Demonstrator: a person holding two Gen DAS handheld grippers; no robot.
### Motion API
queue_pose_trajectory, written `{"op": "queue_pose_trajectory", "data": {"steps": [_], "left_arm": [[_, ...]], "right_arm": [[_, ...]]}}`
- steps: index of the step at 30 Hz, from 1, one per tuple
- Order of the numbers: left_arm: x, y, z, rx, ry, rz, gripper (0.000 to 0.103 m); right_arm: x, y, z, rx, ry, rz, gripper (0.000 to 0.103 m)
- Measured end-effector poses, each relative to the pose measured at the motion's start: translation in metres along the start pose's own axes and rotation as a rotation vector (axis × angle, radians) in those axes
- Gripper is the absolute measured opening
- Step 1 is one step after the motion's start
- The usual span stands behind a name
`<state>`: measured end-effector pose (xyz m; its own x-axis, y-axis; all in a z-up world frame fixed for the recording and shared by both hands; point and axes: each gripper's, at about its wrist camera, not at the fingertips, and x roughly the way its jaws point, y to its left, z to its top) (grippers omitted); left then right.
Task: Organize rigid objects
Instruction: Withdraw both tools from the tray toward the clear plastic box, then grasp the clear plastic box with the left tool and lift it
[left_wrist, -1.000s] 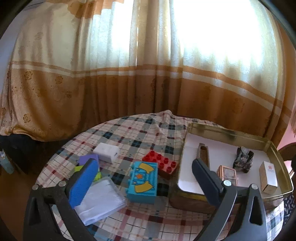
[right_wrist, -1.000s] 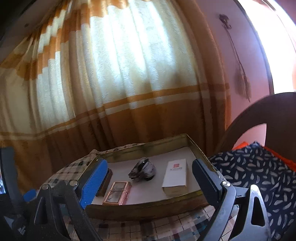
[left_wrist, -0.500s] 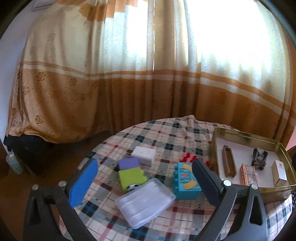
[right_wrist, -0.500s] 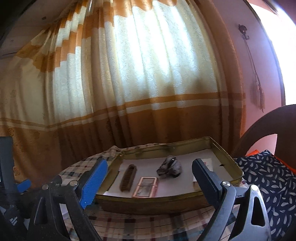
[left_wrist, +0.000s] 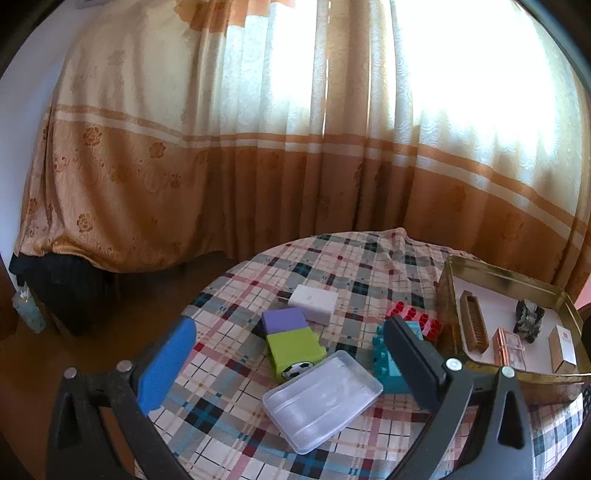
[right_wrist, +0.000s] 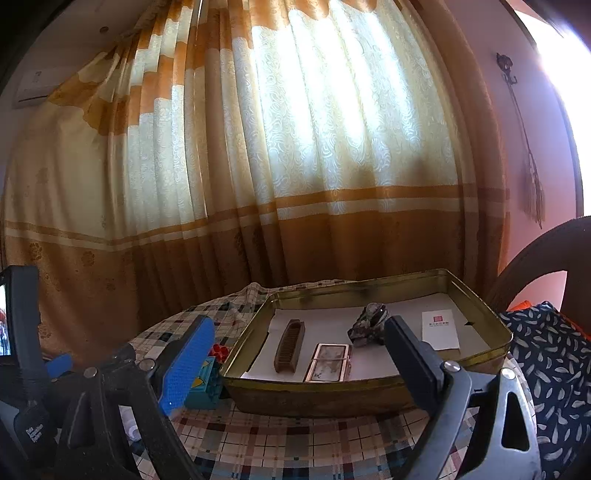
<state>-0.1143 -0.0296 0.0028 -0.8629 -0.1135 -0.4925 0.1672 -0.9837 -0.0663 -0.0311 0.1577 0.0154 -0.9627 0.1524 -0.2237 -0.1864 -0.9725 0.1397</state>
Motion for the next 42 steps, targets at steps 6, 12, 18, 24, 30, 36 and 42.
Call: {"op": "queue_pose_trajectory", "data": {"steps": [6,12,18,24,30,36,42], "left_arm": [[0.000,-0.003,-0.001,0.012,0.004,0.003,0.102],[0.001,-0.002,-0.001,0.011,0.012,0.005,0.102],[0.002,0.000,-0.001,0.015,0.028,0.000,0.102],[0.008,0.023,-0.001,0.012,0.091,-0.001,0.102],[0.016,0.036,-0.007,0.055,0.171,-0.050,0.098],[0.026,0.014,-0.020,0.194,0.258,-0.125,0.090],[0.035,0.000,-0.016,0.233,0.312,-0.219,0.086]], "right_arm": [[-0.005,0.012,-0.002,-0.016,-0.009,0.028,0.094],[-0.005,0.023,-0.005,-0.040,0.007,0.059,0.094],[0.002,0.008,-0.004,0.027,0.032,0.045,0.094],[0.001,0.009,-0.005,0.021,0.027,0.046,0.094],[0.003,0.006,-0.005,0.044,0.040,0.048,0.094],[0.005,0.002,-0.004,0.068,0.050,0.050,0.094],[0.007,-0.001,-0.004,0.077,0.058,0.047,0.094]]}}
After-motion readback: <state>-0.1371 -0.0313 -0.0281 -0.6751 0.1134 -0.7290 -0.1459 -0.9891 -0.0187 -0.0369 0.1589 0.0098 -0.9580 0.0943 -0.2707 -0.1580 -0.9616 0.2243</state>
